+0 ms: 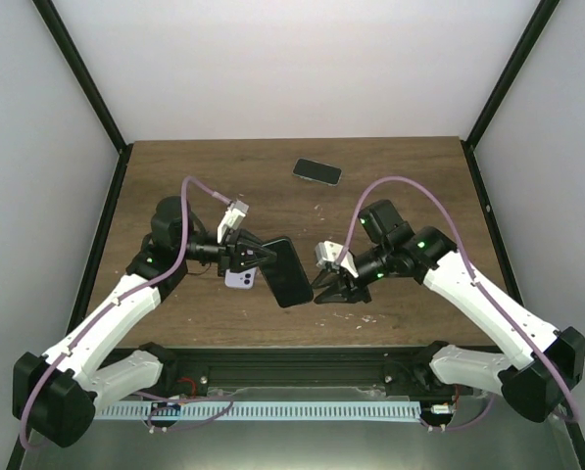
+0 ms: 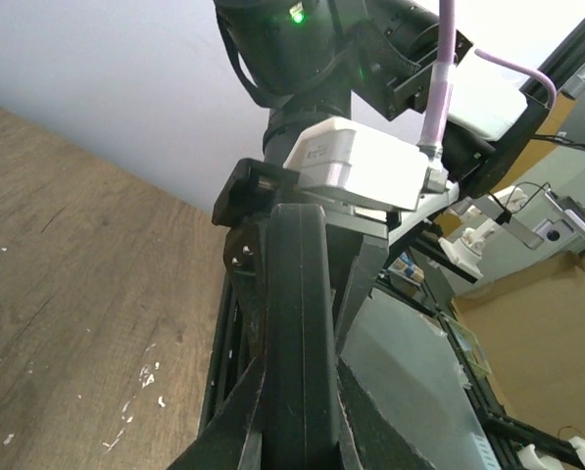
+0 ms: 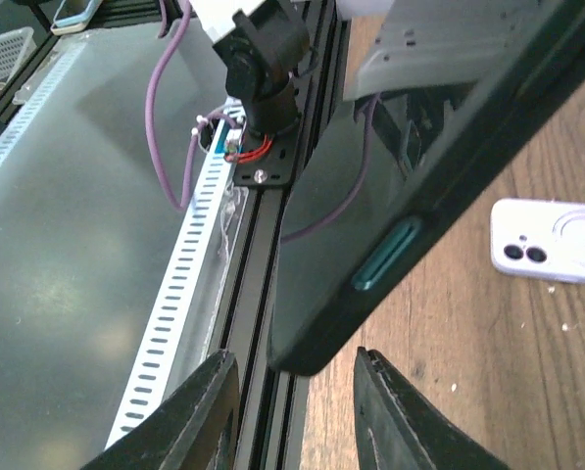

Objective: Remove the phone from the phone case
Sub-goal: Remove the phone case from the phone.

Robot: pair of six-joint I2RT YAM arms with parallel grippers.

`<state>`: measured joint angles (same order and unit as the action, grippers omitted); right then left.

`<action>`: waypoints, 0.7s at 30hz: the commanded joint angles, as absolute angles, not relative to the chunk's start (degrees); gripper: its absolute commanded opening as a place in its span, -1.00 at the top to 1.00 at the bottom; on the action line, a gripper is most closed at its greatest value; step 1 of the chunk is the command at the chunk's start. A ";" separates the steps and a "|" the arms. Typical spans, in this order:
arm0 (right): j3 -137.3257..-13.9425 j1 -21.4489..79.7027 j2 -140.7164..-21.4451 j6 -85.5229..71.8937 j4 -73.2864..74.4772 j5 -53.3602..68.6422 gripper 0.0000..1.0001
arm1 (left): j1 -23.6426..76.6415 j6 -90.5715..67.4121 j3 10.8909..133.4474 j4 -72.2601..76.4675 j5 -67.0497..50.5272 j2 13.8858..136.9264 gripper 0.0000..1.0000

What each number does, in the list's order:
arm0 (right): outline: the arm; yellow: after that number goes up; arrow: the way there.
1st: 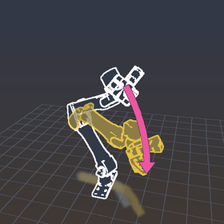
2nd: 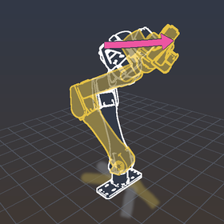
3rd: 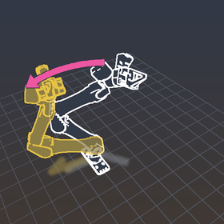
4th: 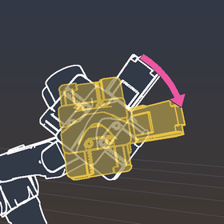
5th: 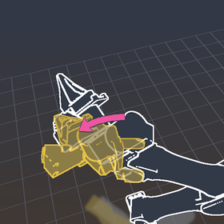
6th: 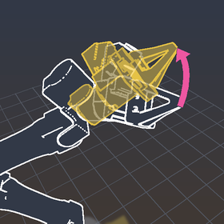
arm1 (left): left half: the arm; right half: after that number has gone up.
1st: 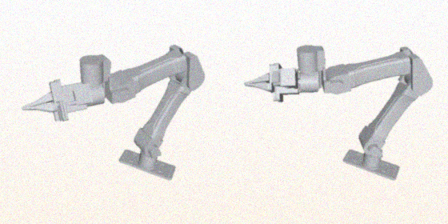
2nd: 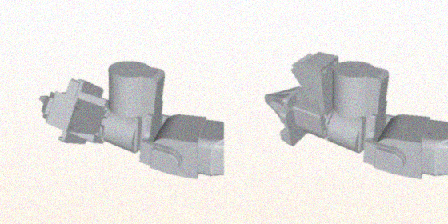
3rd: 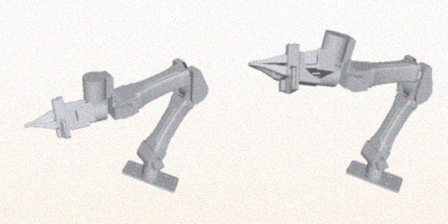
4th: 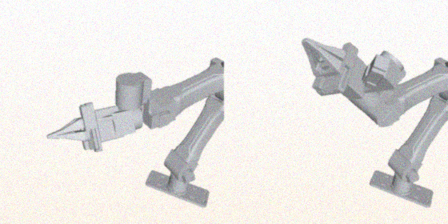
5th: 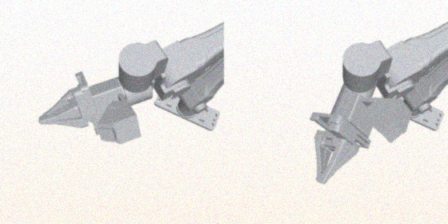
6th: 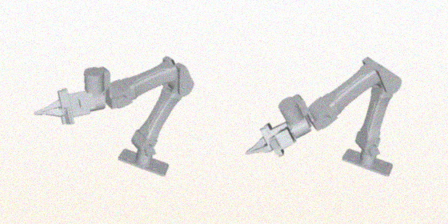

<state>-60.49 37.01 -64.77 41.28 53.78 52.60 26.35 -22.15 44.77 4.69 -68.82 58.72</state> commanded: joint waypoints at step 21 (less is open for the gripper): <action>-66.57 42.66 -68.14 50.59 59.75 48.97 0.36 | 28.40 -27.86 43.94 12.67 -74.26 59.66 1.00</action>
